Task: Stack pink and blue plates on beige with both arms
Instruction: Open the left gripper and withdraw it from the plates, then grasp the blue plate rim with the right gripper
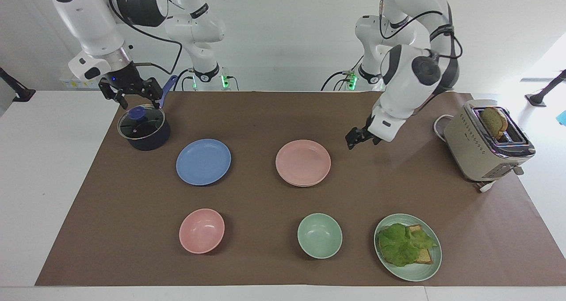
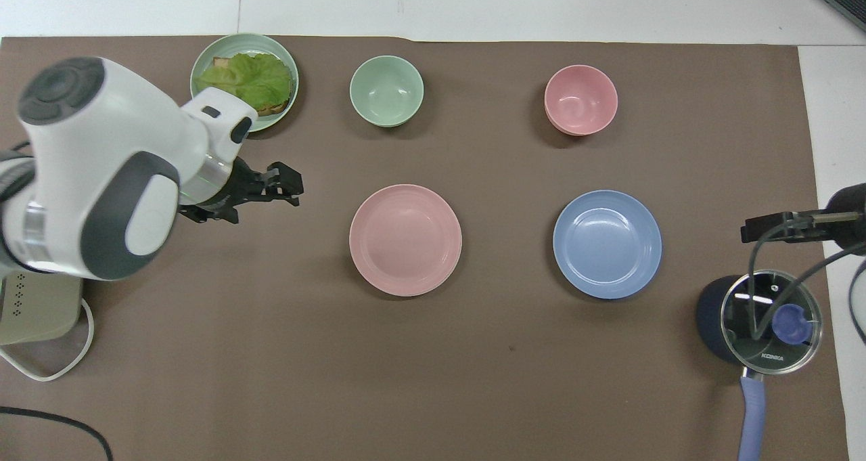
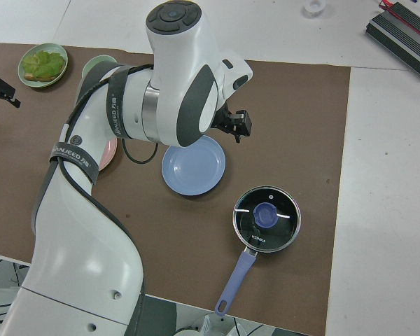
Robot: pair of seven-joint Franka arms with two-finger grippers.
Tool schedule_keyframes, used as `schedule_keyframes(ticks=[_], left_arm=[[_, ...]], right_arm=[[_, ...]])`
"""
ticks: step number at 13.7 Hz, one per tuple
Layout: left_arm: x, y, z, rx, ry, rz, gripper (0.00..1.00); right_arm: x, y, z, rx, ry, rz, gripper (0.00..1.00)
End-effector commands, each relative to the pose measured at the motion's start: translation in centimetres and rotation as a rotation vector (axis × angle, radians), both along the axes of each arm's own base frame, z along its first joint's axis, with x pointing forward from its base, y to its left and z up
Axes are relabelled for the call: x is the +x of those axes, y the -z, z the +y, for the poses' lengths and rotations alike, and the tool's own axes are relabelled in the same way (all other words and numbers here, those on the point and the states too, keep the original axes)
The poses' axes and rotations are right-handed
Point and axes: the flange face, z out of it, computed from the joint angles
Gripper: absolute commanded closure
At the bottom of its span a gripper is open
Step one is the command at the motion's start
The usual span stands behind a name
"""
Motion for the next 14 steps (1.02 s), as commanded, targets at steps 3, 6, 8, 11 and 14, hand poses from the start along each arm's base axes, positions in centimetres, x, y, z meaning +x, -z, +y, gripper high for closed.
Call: schedule_keyframes(ticks=[3, 6, 8, 11, 14], left_arm=[[-0.2, -6.6, 7.8, 0.093, 0.13, 0.013, 0.0], [-1.1, -9.3, 14.4, 0.109, 0.175, -0.01, 0.0], [-2.0, -11.2, 15.9, 0.099, 0.144, -0.04, 0.0], [-3.5, -13.7, 15.6, 0.099, 0.154, -0.087, 0.0], [-3.4, -13.7, 15.9, 0.1, 0.141, -0.09, 0.0]], right_arm=[[1.3, 10.1, 0.0, 0.013, -0.027, 0.006, 0.0], [2.1, 14.5, 0.7, 0.037, -0.045, -0.018, 0.0], [2.6, 18.3, 0.7, 0.07, -0.047, -0.025, 0.0], [1.3, 22.5, 0.6, 0.098, -0.047, -0.045, 0.0], [0.9, 23.4, 0.6, 0.128, -0.087, -0.033, 0.0]])
